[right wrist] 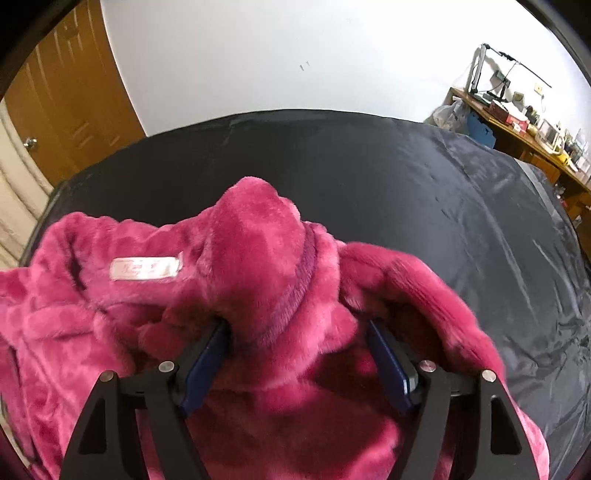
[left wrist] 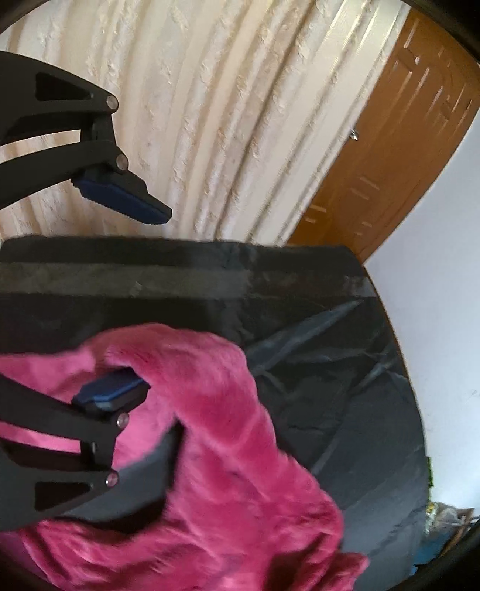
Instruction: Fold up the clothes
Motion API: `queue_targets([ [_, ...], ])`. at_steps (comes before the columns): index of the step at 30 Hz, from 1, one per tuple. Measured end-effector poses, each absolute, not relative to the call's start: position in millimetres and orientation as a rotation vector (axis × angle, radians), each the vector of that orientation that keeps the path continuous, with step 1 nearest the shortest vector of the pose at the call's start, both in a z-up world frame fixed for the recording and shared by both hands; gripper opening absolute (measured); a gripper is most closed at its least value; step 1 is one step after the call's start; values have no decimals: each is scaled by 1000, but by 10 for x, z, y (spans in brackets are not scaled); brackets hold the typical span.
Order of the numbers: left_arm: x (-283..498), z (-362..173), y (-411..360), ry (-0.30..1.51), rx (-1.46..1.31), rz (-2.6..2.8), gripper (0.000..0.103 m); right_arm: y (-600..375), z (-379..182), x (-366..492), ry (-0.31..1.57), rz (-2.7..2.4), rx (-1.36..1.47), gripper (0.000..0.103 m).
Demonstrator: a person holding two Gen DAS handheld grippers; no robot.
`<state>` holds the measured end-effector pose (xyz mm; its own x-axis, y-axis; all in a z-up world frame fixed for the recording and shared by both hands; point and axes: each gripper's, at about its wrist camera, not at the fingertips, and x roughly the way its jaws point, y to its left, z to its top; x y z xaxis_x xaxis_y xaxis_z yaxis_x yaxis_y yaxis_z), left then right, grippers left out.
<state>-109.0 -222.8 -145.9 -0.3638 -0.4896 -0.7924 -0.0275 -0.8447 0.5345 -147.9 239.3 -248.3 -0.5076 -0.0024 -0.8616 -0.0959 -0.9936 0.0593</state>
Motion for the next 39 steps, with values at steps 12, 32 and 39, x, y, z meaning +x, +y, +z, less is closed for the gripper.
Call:
queue_targets([
  [12, -720, -1314, -2161, -683, 1516, -2298, 79, 2038, -2027, -1337, 141, 2841, -1453, 77],
  [32, -1001, -1816, -2194, -562, 1590, -2304, 79, 789, -2847, -2427, -246, 2732, -1512, 81],
  [39, -1330, -1928, -2166, -554, 1584, -2315, 79, 1026, -2866, -2991, -210, 2630, -1419, 98],
])
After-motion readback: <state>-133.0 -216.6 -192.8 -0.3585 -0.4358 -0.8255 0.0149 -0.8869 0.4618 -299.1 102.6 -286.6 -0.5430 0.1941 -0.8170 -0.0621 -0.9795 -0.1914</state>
